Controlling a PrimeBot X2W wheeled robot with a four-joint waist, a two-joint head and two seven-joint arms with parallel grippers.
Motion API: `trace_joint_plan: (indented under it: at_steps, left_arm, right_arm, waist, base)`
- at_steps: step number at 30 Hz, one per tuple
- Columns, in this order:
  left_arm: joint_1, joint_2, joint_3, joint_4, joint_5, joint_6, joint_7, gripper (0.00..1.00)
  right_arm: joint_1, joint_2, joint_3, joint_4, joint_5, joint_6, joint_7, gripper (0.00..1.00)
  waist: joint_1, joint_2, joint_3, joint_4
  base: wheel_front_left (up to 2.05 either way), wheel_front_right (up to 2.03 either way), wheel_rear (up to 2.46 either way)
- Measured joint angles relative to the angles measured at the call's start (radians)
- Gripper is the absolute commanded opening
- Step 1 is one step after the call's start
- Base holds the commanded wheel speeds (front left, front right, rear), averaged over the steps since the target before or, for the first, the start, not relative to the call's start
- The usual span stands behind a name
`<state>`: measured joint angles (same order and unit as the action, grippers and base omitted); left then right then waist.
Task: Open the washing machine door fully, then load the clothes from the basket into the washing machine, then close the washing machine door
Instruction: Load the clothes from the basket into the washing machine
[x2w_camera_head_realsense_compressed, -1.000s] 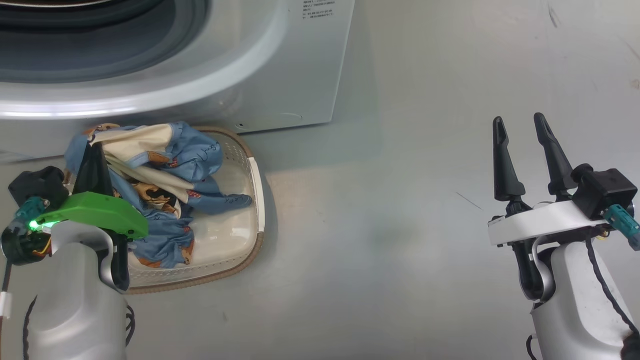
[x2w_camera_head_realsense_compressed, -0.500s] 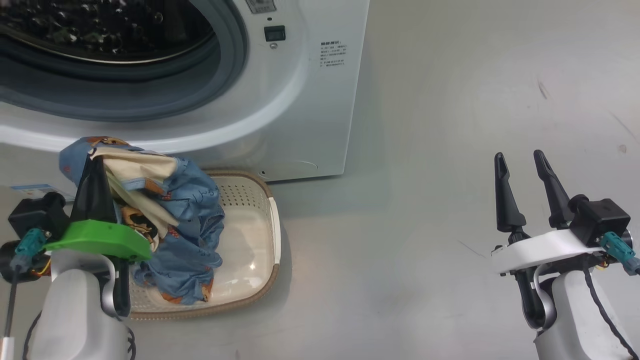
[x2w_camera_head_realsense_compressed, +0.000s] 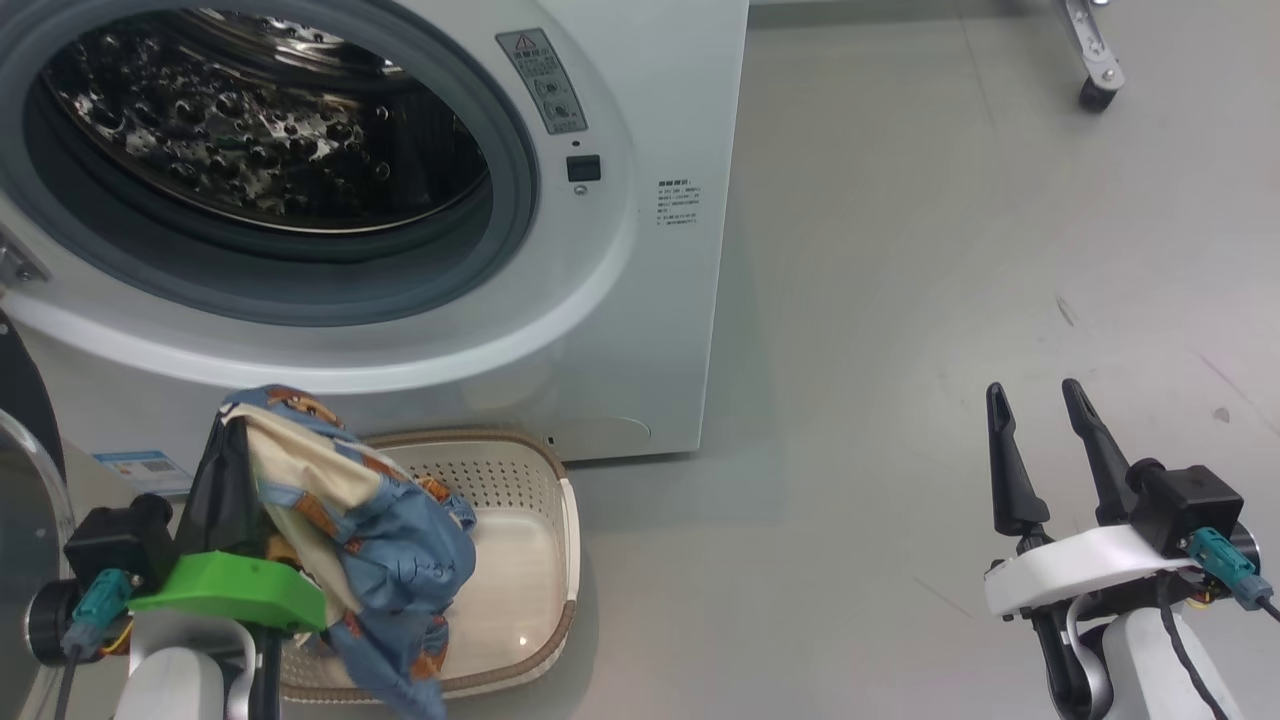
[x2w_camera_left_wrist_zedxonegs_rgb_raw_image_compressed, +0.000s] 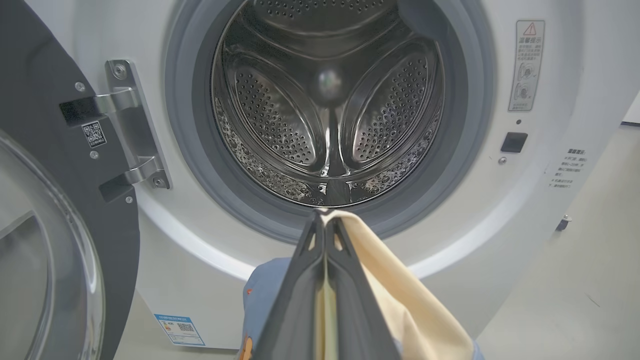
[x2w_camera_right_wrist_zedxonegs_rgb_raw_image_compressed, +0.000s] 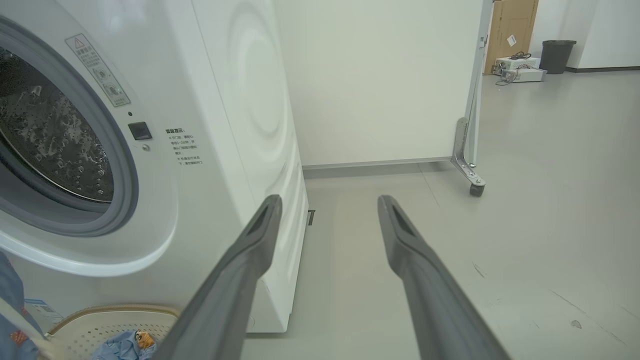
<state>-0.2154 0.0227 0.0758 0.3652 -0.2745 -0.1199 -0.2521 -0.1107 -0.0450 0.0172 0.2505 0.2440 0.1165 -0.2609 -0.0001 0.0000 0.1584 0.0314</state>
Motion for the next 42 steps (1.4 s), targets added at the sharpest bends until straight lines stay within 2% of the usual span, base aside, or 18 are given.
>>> trace_joint_plan:
  at_steps: [14, 42]
  left_arm:
    - [0.158, 0.002, -0.023, -0.075, -0.019, 0.0, 0.0, 0.0]
    - [0.201, 0.004, -0.052, -0.156, -0.062, 0.0, 0.0, 0.0]
  right_arm:
    - [0.079, 0.003, 0.014, -0.002, 0.0, 0.005, 0.0, 1.0]
    - [0.101, 0.004, 0.013, -0.05, 0.0, 0.005, 0.0, 1.0]
  waist:
    - [0.0, 0.0, -0.132, -0.011]
    - [0.0, 0.0, -0.1, -0.019]
  base:
    - [0.0, 0.0, 0.0]
    - [0.0, 0.0, 0.0]
